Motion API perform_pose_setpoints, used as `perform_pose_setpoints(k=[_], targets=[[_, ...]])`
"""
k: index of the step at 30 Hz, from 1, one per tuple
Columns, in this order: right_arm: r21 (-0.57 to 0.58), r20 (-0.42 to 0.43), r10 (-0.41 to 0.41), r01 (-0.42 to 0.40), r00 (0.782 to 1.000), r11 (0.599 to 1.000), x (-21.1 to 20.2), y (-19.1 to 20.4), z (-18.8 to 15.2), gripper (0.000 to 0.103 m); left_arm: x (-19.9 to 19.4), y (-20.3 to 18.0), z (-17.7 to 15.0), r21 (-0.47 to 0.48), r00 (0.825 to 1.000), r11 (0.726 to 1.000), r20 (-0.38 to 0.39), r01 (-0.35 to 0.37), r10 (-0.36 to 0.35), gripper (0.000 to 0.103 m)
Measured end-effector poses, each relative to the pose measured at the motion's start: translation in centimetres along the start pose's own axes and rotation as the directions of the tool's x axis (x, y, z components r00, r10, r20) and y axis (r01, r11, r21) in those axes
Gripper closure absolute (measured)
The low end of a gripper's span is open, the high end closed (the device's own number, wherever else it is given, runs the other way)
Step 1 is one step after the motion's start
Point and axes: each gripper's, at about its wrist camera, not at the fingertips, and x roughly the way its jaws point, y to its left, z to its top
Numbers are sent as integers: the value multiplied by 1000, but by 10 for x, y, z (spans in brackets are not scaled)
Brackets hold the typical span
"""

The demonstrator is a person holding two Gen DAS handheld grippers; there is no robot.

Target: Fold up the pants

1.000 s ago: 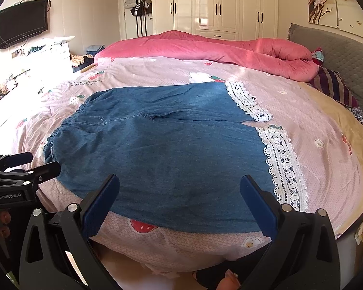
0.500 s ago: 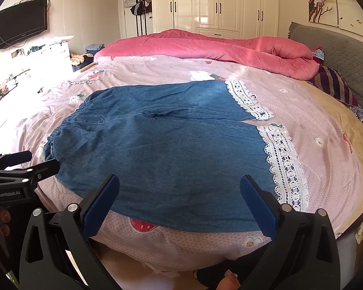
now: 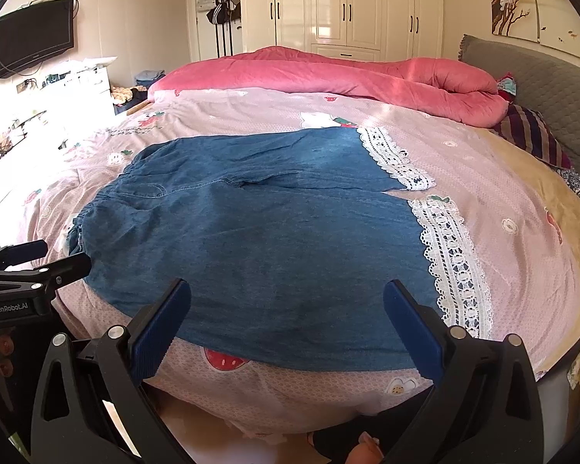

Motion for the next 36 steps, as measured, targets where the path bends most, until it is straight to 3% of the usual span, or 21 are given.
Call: perform_pose_setpoints(k=[10,17,28,36], targets=[[1,-12,38,-38,999,999,15,-3,4,4,8,7,6,-8,1000,1000,1,14,-14,9],[-16,-25,67,-67,997,998,36,-7,18,4,31,30,29,-7,1000,1000,-21,5,-5,9],[-81,-55,127,-131,990,988,92,-2,81,4,90,88,124,21,995,994,-5,-104,104,9],[-115,-125,203,-217,971,969,154,7,136,4,142,109,173,35,997,998,-53,-55,57,11]])
